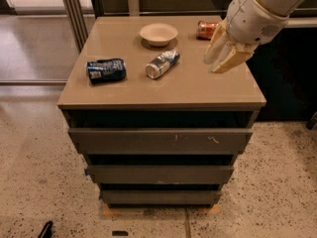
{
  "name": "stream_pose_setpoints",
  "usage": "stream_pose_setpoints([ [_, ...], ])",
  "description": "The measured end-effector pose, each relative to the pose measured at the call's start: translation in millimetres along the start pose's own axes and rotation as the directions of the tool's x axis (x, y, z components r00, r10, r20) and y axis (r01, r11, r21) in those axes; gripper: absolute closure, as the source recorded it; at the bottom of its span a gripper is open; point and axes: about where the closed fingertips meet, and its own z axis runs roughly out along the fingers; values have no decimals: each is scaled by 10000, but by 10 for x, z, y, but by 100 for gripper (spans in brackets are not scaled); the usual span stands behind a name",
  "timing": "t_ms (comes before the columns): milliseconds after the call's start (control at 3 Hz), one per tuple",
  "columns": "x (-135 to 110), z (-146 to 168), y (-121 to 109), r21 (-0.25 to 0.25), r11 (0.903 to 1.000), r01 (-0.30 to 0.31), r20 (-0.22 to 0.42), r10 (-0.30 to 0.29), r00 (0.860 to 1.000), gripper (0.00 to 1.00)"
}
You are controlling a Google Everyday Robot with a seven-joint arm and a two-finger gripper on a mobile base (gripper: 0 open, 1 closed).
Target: Open top drawer
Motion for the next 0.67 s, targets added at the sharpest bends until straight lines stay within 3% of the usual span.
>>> stream_pose_setpoints([
  [333, 0, 0, 0, 0, 10000, 0, 0, 0, 10000, 88],
  [667, 1, 5, 55, 279, 9995, -164, -41, 165, 9999, 100],
])
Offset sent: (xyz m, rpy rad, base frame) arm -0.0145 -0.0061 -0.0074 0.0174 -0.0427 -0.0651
